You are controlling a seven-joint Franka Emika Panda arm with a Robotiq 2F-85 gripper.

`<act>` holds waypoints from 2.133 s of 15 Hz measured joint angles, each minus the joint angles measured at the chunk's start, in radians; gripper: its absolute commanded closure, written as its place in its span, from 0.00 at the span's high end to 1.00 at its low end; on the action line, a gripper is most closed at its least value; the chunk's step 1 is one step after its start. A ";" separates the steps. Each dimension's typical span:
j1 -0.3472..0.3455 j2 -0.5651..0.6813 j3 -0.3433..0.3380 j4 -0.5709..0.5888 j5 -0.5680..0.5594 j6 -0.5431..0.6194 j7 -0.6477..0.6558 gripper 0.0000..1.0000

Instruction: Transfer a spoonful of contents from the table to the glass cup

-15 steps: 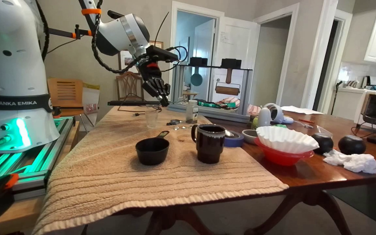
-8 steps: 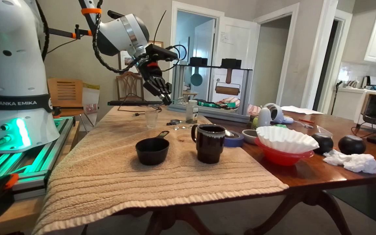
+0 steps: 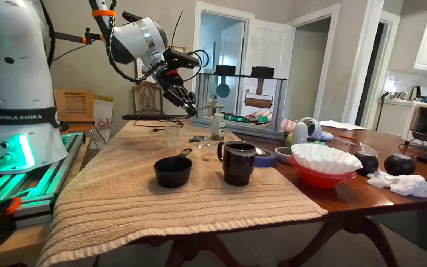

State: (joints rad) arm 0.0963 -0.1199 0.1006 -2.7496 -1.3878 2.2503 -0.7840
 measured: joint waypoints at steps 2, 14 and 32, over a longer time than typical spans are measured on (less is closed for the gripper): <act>0.011 0.003 0.010 0.000 -0.004 -0.025 0.020 0.02; 0.051 0.040 0.047 0.000 -0.037 -0.133 0.090 0.02; 0.070 0.055 0.059 0.001 -0.105 -0.216 0.173 0.02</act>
State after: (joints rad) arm 0.1664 -0.0648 0.1599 -2.7488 -1.4924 2.0343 -0.6107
